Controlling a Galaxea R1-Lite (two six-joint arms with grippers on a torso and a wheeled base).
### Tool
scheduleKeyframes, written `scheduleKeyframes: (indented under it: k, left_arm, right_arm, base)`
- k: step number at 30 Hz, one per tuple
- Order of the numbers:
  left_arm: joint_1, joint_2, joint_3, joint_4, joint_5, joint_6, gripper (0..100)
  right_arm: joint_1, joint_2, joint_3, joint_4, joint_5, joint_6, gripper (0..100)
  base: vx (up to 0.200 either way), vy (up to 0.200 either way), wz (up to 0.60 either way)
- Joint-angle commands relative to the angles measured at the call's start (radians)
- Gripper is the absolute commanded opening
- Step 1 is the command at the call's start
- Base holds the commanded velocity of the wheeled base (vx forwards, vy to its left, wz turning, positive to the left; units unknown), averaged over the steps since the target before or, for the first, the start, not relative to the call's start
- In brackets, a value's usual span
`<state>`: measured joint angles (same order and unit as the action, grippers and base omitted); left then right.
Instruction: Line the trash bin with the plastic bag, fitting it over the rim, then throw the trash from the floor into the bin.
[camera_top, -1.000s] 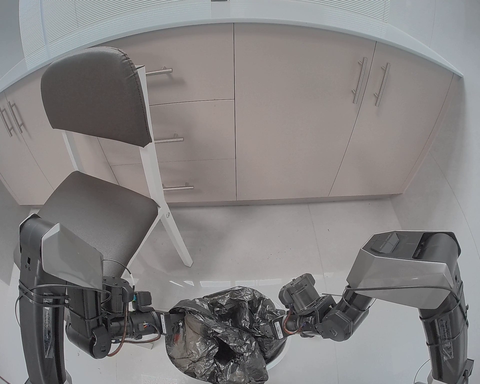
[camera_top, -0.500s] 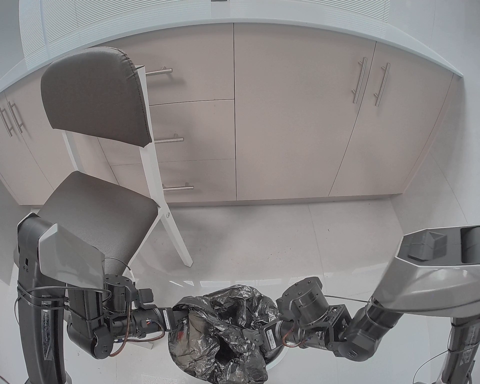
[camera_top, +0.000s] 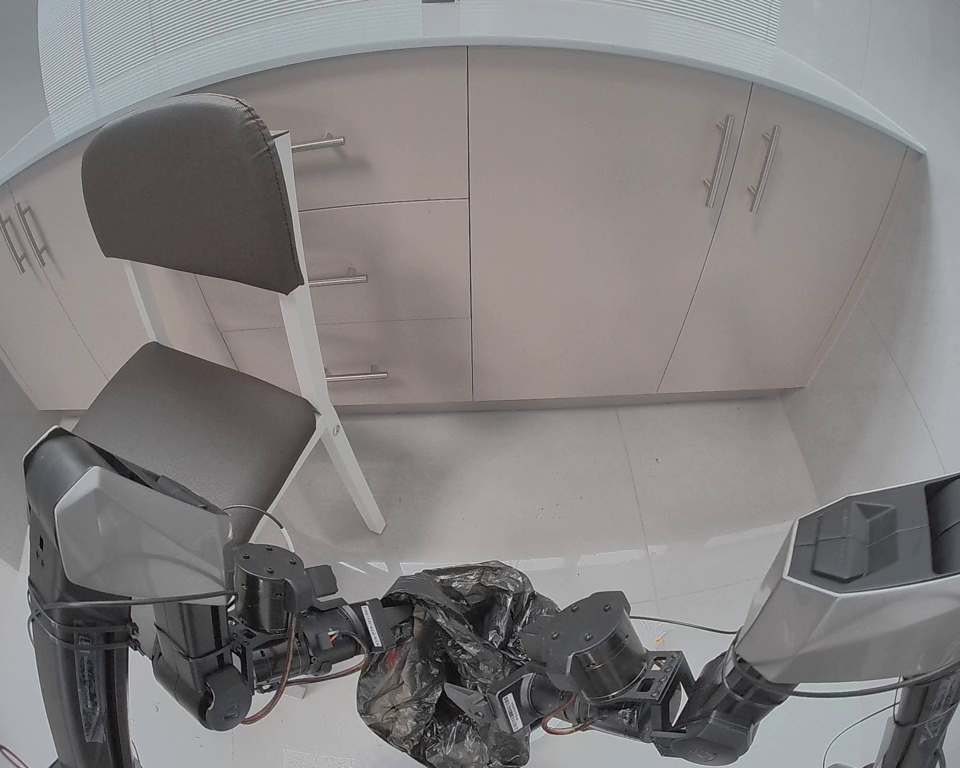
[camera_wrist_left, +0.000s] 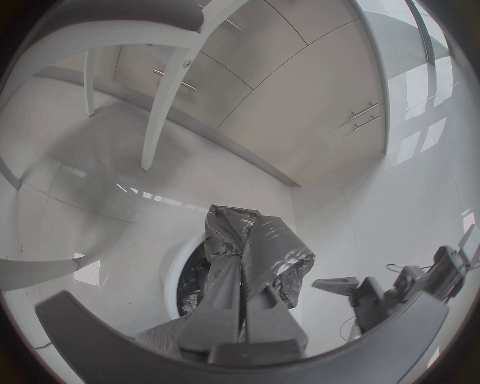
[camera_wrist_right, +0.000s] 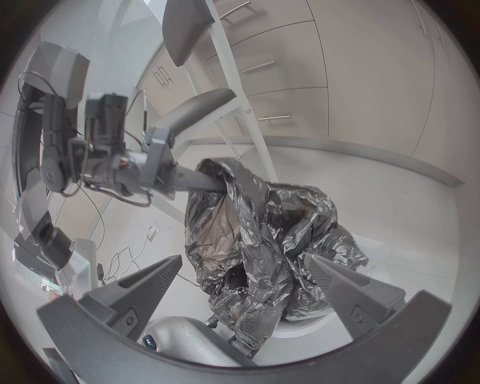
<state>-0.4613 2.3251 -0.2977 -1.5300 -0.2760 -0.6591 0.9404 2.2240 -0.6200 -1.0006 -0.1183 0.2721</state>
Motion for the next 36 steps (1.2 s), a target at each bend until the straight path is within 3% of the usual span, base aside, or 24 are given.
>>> scheduleKeyframes:
  k: [1, 21, 36]
  left_arm:
    - [-0.050, -0.041, -0.006, -0.001, 0.024, -0.022, 0]
    - [-0.048, -0.038, -0.005, -0.001, 0.037, -0.022, 0]
    - [-0.048, -0.038, -0.003, -0.001, 0.037, -0.020, 0]
  right_arm:
    - [0.005, 0.108, 0.000, -0.033, 0.000, -0.004, 100]
    - [-0.002, 0.175, -0.027, -0.035, 0.000, -0.001, 100]
    - [-0.055, 0.198, -0.066, -0.036, 0.000, 0.001, 100]
  base:
    - [0.000, 0.000, 0.00]
    - [0.000, 0.000, 0.00]
    - [0.000, 0.000, 0.00]
